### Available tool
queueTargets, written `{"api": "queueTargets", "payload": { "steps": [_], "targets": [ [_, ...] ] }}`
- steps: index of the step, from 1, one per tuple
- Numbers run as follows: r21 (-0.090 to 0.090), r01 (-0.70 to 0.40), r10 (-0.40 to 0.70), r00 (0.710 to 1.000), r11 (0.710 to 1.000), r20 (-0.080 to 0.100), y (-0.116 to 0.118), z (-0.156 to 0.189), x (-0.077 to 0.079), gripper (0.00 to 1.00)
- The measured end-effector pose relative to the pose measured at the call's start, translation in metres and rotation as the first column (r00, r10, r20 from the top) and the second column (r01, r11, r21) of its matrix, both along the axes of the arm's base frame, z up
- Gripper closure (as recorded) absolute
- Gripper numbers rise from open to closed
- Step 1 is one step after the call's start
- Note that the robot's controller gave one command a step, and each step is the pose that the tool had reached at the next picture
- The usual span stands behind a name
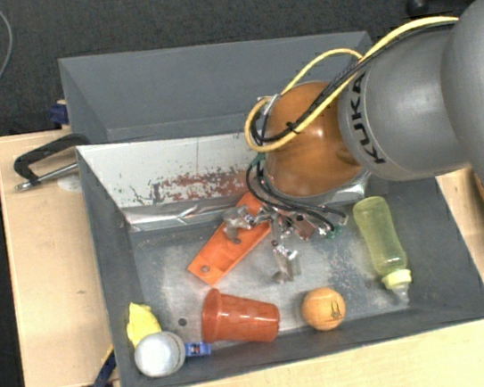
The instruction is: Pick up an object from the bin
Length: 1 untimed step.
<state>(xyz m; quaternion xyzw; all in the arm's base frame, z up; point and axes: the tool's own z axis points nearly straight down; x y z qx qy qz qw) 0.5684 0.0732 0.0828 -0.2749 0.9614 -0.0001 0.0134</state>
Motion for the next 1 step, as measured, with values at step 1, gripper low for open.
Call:
{"api": "queueTargets", "payload": {
  "steps": [1],
  "targets": [
    [0.0,0.0,0.0,1.0,1.0,0.0,0.0,0.0,0.0,0.0]
  ]
}}
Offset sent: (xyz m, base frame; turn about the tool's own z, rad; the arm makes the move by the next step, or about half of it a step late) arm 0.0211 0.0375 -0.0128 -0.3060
